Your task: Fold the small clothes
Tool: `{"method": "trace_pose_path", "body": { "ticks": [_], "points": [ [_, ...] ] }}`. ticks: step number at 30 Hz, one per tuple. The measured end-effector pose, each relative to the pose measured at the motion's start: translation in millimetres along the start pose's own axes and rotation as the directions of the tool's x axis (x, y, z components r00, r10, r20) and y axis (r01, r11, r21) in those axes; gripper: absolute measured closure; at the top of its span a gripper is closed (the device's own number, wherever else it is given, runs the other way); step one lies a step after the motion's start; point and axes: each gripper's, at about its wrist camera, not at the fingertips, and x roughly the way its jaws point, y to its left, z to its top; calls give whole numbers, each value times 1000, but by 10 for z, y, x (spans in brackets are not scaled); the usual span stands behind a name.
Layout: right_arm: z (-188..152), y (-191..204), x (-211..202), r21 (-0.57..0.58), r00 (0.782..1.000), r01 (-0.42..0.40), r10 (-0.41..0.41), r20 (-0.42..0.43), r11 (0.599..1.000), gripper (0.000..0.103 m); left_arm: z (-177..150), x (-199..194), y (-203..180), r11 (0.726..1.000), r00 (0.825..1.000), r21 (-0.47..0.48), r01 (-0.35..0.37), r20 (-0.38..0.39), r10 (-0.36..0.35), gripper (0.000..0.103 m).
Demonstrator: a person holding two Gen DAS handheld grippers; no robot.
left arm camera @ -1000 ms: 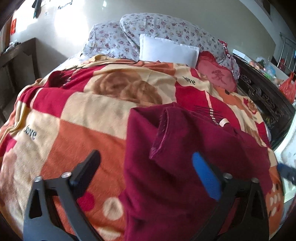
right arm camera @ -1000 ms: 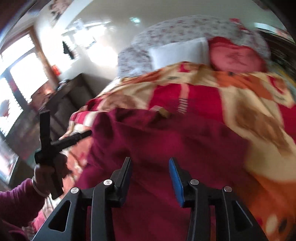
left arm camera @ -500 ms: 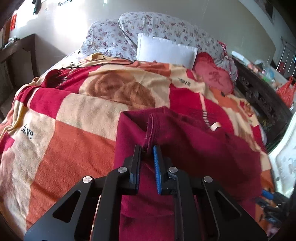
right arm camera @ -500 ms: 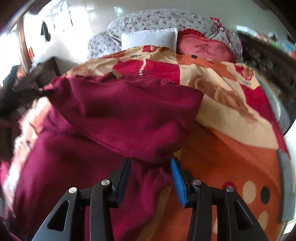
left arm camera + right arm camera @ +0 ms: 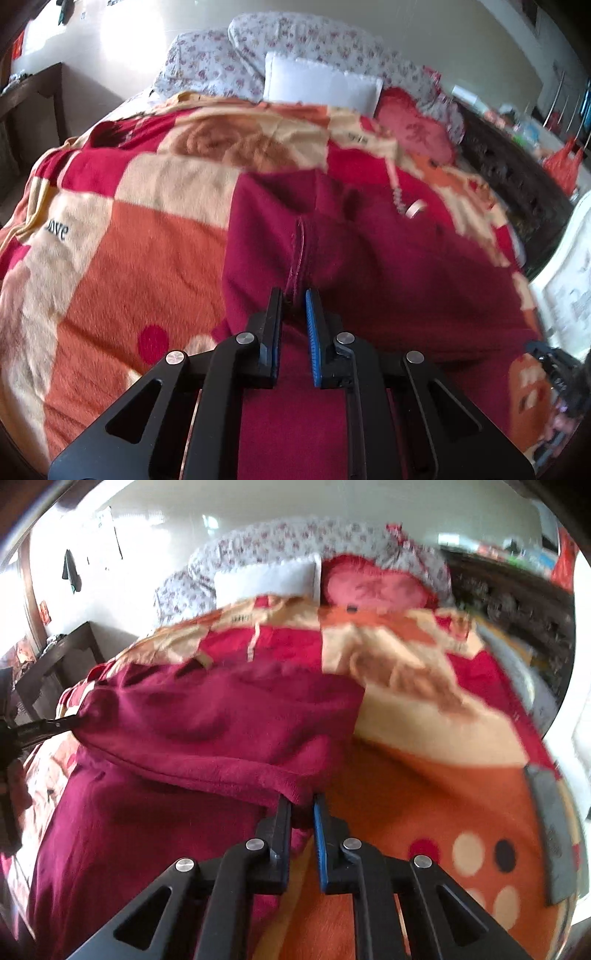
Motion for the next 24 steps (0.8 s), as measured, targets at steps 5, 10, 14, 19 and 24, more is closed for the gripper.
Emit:
{"method": "trace_pose_path", "body": {
  "ticks": [5, 10, 14, 19, 24],
  "points": [
    [-73, -141, 1, 54, 998, 4, 0, -67, 999, 89, -90, 186, 46, 1000, 997, 11, -26, -70, 26, 92],
    [94, -165, -257, 87, 1000, -6, 4, 31, 996, 87, -56, -85, 46, 999, 999, 15, -52, 5, 52, 89],
    [398, -61, -4, 121, 994, -101, 96, 44, 988, 87, 14, -109, -37, 999, 999, 12, -34, 30, 34, 82],
    [686, -29, 667, 115, 992, -97, 105, -64, 989, 87, 71, 253, -168, 996, 997, 58, -66, -26, 68, 82],
    [832, -238, 1004, 186, 986, -119, 138, -92, 975, 87, 74, 557, -85, 997, 994, 23, -72, -83, 73, 82]
  ]
}}
